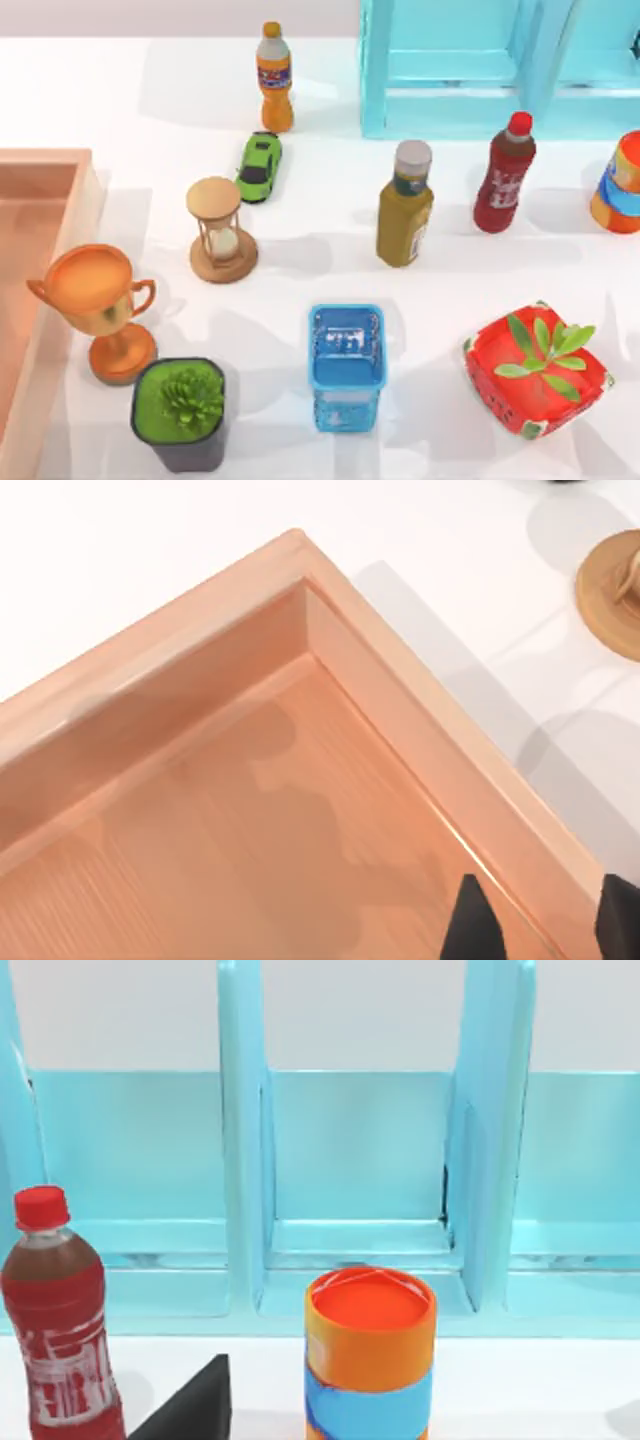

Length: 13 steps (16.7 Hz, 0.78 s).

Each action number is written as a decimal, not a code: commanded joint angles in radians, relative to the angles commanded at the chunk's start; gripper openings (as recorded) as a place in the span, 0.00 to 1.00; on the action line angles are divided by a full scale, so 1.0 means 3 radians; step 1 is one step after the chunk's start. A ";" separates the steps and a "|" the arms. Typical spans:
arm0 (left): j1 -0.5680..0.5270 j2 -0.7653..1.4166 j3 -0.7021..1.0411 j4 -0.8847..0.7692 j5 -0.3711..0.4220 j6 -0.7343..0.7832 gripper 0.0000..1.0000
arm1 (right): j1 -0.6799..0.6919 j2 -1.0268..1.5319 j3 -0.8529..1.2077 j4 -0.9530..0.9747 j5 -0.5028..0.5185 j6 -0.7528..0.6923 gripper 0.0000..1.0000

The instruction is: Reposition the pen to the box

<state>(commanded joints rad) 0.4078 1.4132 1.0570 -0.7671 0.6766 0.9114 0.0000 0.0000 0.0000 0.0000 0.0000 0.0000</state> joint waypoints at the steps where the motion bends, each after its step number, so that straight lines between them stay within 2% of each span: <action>1: 0.0000 0.0000 0.0000 0.0000 0.0000 0.0000 0.00 | 0.0000 0.0000 0.0000 0.0000 0.0000 0.0000 1.00; 3: 0.0000 0.0000 0.0000 0.0000 0.0000 0.0000 0.00 | 0.0000 0.0000 0.0000 0.0000 0.0000 0.0000 1.00; 13: 0.0000 0.0000 0.0000 0.0000 0.0000 0.0000 0.75 | 0.0000 0.0000 0.0000 0.0000 0.0000 0.0000 1.00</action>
<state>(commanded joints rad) 0.4078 1.4132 1.0570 -0.7671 0.6766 0.9114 0.0000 0.0000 0.0000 0.0000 0.0000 0.0000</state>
